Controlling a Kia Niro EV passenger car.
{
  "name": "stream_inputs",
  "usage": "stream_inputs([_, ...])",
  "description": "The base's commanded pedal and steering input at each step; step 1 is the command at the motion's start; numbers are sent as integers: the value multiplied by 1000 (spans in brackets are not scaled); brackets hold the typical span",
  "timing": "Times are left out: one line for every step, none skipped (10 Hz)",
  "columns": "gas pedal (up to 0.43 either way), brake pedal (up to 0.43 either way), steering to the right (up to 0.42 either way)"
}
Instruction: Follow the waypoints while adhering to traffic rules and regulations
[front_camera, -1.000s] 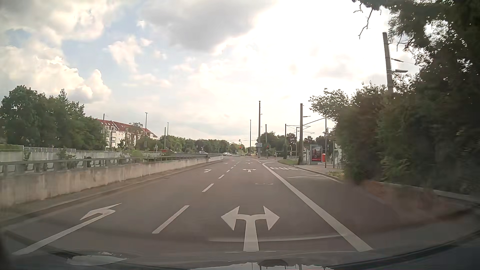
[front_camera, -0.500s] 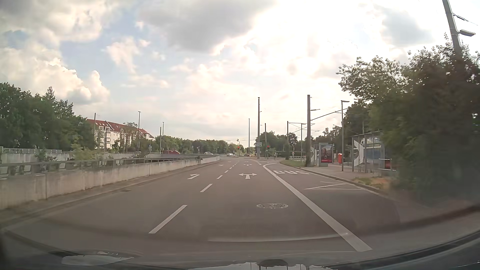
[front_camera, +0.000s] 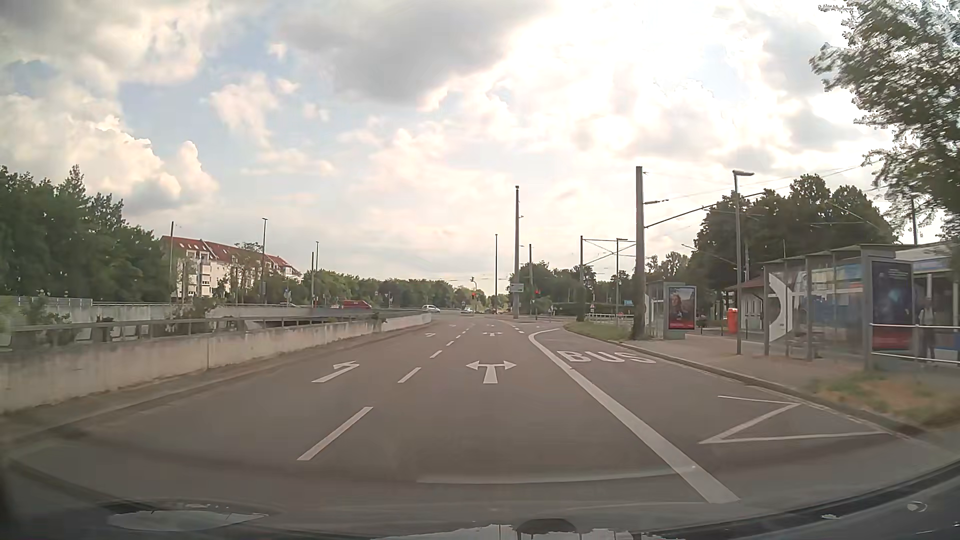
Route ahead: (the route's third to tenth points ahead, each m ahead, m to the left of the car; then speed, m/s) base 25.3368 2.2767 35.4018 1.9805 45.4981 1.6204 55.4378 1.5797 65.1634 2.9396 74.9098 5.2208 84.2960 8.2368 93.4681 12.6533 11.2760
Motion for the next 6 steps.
stream_inputs([20, 0, 3])
stream_inputs([20, 0, 2])
stream_inputs([20, 0, 0])
stream_inputs([20, 0, 0])
stream_inputs([0, 0, 0])
stream_inputs([0, 0, 0])
